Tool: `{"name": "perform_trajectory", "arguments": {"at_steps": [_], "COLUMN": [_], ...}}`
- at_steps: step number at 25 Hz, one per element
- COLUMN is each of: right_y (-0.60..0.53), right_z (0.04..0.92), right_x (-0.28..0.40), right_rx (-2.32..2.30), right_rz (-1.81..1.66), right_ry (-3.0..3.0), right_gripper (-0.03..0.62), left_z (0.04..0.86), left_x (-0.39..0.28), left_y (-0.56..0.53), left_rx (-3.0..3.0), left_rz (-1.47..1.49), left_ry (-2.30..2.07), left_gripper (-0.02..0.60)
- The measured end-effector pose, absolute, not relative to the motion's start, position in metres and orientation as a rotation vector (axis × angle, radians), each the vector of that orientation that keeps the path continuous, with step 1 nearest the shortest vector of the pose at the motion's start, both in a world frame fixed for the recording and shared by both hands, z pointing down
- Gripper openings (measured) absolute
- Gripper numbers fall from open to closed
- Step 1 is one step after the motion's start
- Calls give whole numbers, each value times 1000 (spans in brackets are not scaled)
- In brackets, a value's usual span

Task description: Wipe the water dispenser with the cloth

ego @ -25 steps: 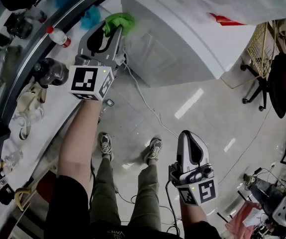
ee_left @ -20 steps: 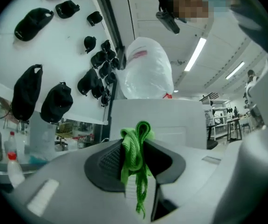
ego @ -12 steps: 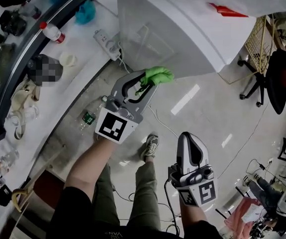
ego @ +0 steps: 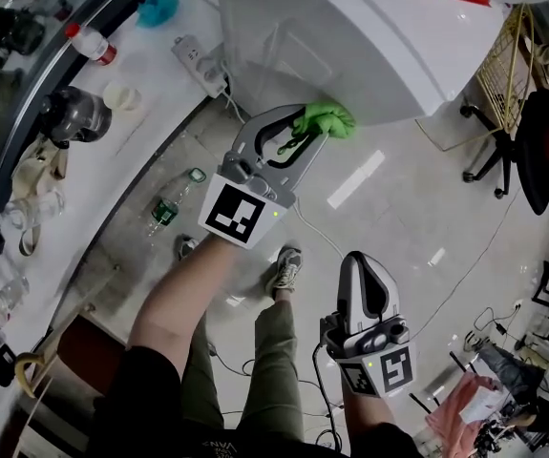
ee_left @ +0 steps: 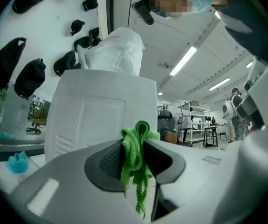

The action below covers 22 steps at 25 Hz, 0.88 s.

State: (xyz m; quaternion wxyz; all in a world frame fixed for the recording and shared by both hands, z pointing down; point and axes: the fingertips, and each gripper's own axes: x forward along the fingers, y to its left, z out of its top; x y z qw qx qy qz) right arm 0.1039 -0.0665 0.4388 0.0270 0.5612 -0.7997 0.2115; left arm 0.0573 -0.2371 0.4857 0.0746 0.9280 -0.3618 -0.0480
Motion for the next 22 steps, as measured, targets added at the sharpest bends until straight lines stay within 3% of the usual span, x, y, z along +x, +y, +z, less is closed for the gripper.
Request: {"name": "perform_trajectory", "arguments": {"at_steps": [17, 22], "right_y": [-82, -86], "right_z": [452, 458], "right_x": [84, 77], "right_rx": [1765, 1752], "right_rz": [643, 651], "right_ry": [-2439, -2449], "right_gripper": [5, 5], "left_z": [516, 520], "left_x": [-87, -96], "left_y": [-363, -369], "left_rx": [2633, 2664], "left_rz": [-54, -44], "left_ry": [-1512, -1486], "left_gripper": [115, 117]}}
